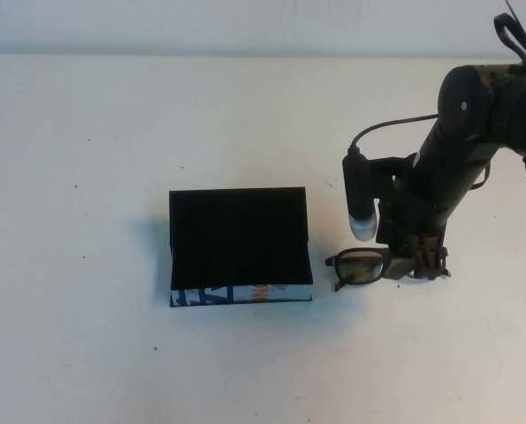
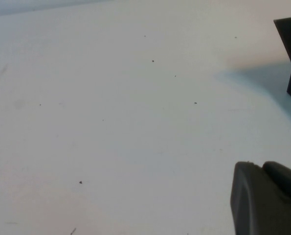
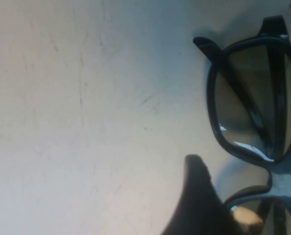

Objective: Return glasses to glasses case
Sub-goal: Pick up the glasses from the table

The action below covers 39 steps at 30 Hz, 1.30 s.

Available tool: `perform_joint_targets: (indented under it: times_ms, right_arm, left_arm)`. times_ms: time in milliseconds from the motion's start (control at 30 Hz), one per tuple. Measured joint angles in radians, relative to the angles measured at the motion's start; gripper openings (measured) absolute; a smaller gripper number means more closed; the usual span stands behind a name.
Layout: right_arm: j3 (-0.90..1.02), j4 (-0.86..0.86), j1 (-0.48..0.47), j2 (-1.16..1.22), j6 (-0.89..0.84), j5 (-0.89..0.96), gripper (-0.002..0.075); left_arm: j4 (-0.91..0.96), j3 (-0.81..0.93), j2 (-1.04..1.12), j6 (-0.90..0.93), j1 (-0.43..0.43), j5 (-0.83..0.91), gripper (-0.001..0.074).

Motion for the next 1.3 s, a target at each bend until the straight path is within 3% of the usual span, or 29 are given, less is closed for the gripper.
perform_joint_targets:
  times_ms: [833,1133,1300]
  right_arm:
    - [-0.008,-0.058,0.009,0.062,-0.003,0.001,0.0382]
    - [-0.132,-0.068,0.023,0.062,0.016,0.064,0.0382]
    - [-0.144,-0.071,0.028,0.064,0.03,0.066,0.0445]
  left_arm:
    - [0.0,0.0,0.0,0.0,0.0,0.0,-0.0001]
    - [0.0,0.0,0.0,0.0,0.0,0.0,-0.0001]
    - [0.0,0.0,0.0,0.0,0.0,0.0,-0.0001]
